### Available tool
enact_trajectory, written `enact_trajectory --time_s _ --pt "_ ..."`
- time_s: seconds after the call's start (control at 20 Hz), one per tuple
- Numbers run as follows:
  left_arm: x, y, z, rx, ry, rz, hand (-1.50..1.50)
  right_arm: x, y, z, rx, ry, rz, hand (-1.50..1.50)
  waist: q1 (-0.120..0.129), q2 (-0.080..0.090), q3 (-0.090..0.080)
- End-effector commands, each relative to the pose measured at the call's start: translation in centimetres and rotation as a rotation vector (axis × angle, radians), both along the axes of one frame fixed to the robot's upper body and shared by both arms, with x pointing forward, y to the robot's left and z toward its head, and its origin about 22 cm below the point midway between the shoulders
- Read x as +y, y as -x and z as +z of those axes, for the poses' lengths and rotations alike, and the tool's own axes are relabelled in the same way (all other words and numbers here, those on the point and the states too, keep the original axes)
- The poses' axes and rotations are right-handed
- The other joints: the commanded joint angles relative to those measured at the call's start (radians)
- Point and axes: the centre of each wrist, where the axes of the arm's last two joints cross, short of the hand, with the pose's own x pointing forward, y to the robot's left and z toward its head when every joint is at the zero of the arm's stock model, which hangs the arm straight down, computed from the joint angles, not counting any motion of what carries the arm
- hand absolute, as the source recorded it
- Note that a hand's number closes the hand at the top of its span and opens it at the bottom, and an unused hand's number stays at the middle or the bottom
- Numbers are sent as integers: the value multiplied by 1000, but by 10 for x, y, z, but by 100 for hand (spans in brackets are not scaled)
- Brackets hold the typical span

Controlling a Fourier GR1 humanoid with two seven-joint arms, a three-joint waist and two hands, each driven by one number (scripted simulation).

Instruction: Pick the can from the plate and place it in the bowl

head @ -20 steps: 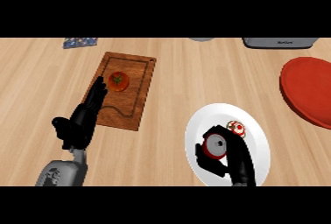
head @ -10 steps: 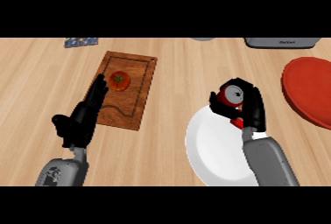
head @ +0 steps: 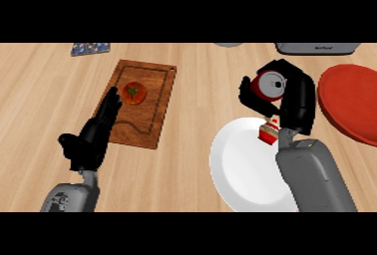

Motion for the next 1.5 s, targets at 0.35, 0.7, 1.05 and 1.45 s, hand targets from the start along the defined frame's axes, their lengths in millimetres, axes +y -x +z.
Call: enact_trajectory --time_s 0.35,0.7,1.05,1.45 --pt "9 -8 15 -3 -5 0 0 5 -13 118 24 116 -225 150 2 1 0" --pt "4 13 0 -21 4 7 0 -56 -40 156 28 96 -332 150 10 3 1" --pt "-3 9 5 12 2 -26 0 -107 -61 153 136 206 -464 150 14 6 1" --pt "7 -10 16 -16 3 -3 0 -161 -66 114 234 363 -553 150 5 6 1"
